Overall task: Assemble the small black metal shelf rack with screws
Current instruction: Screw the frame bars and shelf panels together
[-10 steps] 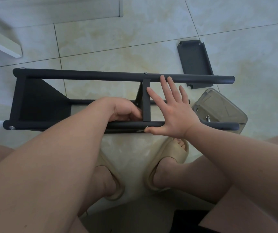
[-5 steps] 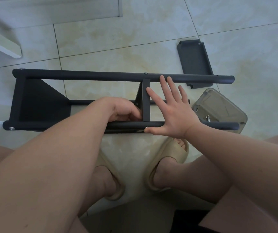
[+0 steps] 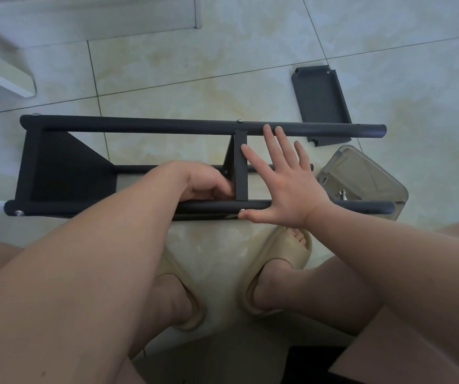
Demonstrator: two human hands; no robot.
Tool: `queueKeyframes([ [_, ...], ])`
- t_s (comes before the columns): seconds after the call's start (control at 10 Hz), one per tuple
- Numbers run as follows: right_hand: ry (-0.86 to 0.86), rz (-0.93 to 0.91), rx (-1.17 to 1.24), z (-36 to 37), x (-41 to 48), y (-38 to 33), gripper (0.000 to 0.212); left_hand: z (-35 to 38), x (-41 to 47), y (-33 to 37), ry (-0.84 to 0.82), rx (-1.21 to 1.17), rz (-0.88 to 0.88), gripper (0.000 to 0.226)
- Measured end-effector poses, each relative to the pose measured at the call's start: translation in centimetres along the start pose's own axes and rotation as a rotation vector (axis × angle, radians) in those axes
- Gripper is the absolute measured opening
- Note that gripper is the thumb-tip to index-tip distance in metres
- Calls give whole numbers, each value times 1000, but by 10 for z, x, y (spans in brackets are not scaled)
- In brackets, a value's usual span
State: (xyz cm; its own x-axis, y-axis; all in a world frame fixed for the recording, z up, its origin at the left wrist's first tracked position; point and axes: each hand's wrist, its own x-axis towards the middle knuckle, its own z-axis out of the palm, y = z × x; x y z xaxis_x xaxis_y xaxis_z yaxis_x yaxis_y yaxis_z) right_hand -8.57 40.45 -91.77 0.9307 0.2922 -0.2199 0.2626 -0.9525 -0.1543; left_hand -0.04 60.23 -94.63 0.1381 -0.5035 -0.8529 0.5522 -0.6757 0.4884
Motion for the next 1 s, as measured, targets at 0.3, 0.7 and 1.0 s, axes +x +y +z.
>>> queueKeyframes([
  [0.3, -13, 2, 2, -1, 0, 0, 116, 4, 2, 3, 54, 66, 25, 16],
  [0.7, -16, 3, 3, -1, 0, 0, 116, 0, 6, -2, 32, -87, 125, 23],
  [1.0, -8, 3, 7, 0, 0, 0, 116, 1, 5, 0, 34, 22, 43, 17],
])
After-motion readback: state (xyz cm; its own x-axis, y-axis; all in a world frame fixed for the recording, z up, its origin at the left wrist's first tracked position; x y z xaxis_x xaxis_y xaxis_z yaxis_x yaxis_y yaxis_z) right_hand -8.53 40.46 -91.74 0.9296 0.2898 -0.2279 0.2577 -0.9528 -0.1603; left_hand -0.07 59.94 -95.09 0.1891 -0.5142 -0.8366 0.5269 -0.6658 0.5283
